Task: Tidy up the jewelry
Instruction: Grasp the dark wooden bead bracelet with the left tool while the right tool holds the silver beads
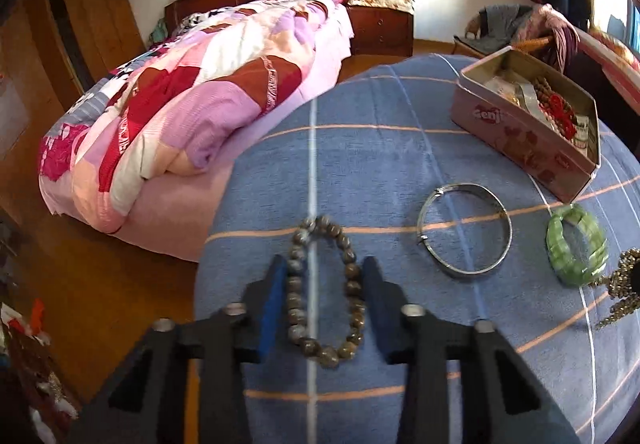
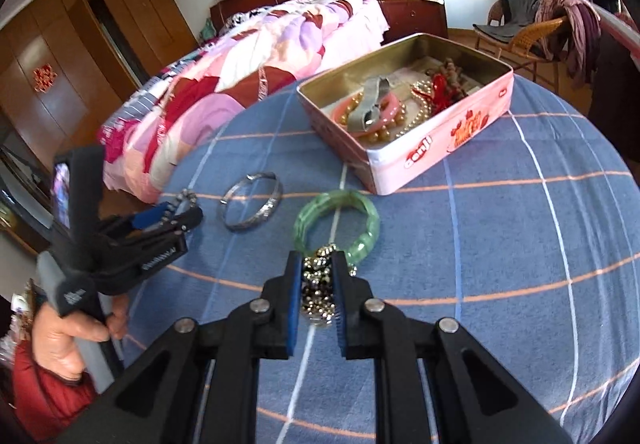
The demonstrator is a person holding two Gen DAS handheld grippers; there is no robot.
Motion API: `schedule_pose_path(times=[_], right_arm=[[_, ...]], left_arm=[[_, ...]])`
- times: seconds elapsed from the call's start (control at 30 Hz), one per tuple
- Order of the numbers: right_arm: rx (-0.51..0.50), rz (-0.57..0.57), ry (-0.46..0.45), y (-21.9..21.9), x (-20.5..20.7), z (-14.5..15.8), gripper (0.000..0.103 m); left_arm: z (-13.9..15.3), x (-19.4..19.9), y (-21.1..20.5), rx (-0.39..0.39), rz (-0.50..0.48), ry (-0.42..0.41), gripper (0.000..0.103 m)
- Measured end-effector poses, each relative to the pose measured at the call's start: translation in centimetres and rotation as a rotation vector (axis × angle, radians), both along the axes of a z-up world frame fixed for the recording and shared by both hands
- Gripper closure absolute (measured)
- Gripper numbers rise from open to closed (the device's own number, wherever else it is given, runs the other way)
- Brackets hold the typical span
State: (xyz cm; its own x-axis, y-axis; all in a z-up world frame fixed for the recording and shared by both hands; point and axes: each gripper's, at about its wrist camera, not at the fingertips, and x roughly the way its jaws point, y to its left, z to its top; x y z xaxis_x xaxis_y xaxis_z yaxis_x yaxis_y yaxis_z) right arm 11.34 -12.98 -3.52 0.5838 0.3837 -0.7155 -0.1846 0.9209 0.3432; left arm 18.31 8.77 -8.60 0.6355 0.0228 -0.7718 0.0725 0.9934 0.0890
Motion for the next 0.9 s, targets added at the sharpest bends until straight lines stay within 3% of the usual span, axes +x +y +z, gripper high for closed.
schedule_pose_path(times=[0.03, 0.1, 0.2, 0.37, 0.6, 0.9], right_arm=[[0.019, 0.007, -0.006, -0.3, -0.2, 0.3, 0.085], [0.037, 0.018, -0.03, -0.3, -0.6, 0.9, 0.085], [0.039, 0.01, -0.061, -0.9, -1.1, 1.8, 0.085], [0.06, -0.03, -0.09, -2.3, -1.7, 2.7, 0.085], [0.087, -0.08, -0.106, -4.1, -1.5, 3.0, 0.085], [0.111, -0.158, -0.144, -7.7, -1.7, 4.1, 0.085]], left_arm=[[0.2, -0.2, 0.4, -0.035, 0.003, 0.0, 0.088], [0.5, -0.8, 0.9, -0.12, -0.007, 0.0, 0.088], [0.9, -1.9, -0.3, -0.126, -0.05, -0.035, 0.088], [3.1, -4.8, -1.7, -0.273, -0.154, -0.122, 0.088], [5.5, -6.2, -4.0, -0.297, -0.22, -0.161, 0.088], [5.5, -6.5, -6.4, -0.295, -0.269, -0.147, 0.088]])
